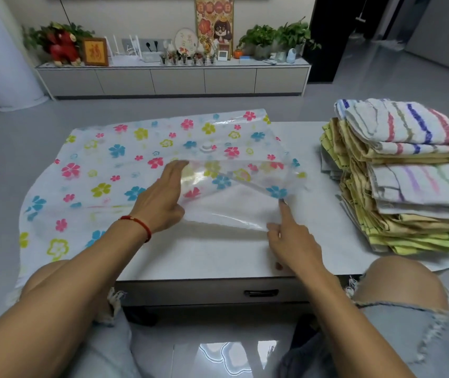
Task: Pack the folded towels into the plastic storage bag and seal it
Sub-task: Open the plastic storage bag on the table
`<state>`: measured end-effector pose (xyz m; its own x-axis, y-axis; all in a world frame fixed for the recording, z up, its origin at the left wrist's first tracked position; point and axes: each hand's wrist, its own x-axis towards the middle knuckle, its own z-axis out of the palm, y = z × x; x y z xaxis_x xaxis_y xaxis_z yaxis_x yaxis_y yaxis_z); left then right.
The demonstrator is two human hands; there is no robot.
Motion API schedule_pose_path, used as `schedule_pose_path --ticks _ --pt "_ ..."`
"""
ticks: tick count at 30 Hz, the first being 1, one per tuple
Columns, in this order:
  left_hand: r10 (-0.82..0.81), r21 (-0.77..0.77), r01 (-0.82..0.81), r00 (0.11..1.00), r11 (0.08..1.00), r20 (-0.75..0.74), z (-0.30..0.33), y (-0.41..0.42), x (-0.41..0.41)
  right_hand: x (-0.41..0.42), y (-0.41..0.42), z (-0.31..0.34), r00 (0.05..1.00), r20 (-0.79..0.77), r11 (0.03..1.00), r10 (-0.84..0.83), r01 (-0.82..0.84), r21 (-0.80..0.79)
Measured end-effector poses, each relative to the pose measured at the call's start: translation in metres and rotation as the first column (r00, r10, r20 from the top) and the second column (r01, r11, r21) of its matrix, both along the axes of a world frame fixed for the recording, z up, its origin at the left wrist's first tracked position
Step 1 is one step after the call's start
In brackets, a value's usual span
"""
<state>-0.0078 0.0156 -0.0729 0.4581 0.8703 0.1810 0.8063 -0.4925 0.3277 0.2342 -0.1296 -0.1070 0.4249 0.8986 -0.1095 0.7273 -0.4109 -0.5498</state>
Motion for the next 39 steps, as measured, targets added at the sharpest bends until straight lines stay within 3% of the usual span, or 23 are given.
schedule_pose_path --ticks 1,3,5,7,9,10,11,14,17,22,24,26,29,31,32,36,39 --pt "0.05 -0.029 -0.049 0.998 0.998 0.04 0.003 0.004 0.001 0.002 -0.001 -0.003 0.975 -0.207 0.997 -0.08 0.082 0.004" --pt "0.094 -0.027 -0.092 0.993 0.995 0.068 0.011 0.011 0.0 0.005 -0.004 -0.004 0.828 -0.531 0.98 -0.183 0.195 -0.033" --pt "0.066 0.019 -0.068 0.996 0.998 0.059 0.018 0.016 0.001 0.007 -0.007 -0.005 0.727 -0.662 0.975 -0.185 0.222 -0.028" --pt "0.033 0.008 -0.033 0.997 0.999 0.073 0.022 0.017 0.002 0.006 -0.01 -0.003 0.687 -0.701 0.967 -0.189 0.253 -0.013" --pt "-0.02 -0.02 0.021 0.997 1.0 0.068 0.021 0.012 0.001 -0.001 -0.011 0.001 0.866 -0.482 0.975 -0.136 0.203 0.089" --pt "-0.052 -0.04 0.054 0.997 0.998 0.052 0.021 0.008 -0.002 -0.011 -0.011 0.005 0.962 -0.265 0.979 -0.061 0.109 0.171" --pt "-0.087 -0.058 0.089 0.995 0.994 0.042 0.02 0.004 -0.004 -0.026 -0.008 0.006 0.998 -0.055 0.967 0.035 -0.02 0.253" --pt "-0.182 -0.09 0.187 0.981 0.978 0.062 0.022 -0.005 -0.009 -0.083 0.017 0.012 0.915 0.287 0.872 0.283 -0.37 0.319" --pt "-0.209 -0.033 0.211 0.976 0.977 0.054 0.019 -0.018 -0.018 -0.122 0.045 0.008 0.79 0.496 0.837 0.36 -0.509 0.204" --pt "0.01 0.31 0.051 0.981 0.949 -0.192 0.002 -0.034 -0.047 -0.128 0.054 -0.012 0.807 0.464 0.835 0.364 -0.504 0.221" --pt "0.083 0.363 0.001 0.973 0.932 -0.215 0.005 -0.024 -0.054 -0.125 0.046 -0.023 0.814 0.433 0.837 0.386 -0.507 0.207" --pt "0.148 0.333 -0.098 0.981 0.938 -0.127 0.012 -0.008 -0.057 -0.122 0.032 -0.032 0.814 0.396 0.832 0.424 -0.523 0.184" --pt "0.264 0.176 -0.314 0.929 0.933 0.259 0.025 0.012 -0.058 -0.123 0.015 -0.038 0.863 0.295 0.856 0.41 -0.476 0.201" --pt "0.26 -0.01 -0.285 0.862 0.959 0.434 0.029 0.013 -0.057 -0.135 0.016 -0.03 0.91 0.238 0.89 0.34 -0.393 0.233" --pt "0.216 -0.059 -0.211 0.875 0.976 0.434 0.029 0.009 -0.057 -0.142 0.02 -0.025 0.912 0.241 0.877 0.333 -0.393 0.275" --pt "-0.038 -0.078 0.051 0.987 0.996 0.157 0.023 -0.019 -0.07 -0.173 0.054 -0.006 0.852 0.235 0.785 0.467 -0.522 0.332" --pt "-0.038 0.043 0.041 0.996 0.998 -0.084 0.014 -0.037 -0.081 -0.179 0.068 -0.004 0.834 0.252 0.771 0.491 -0.551 0.319"
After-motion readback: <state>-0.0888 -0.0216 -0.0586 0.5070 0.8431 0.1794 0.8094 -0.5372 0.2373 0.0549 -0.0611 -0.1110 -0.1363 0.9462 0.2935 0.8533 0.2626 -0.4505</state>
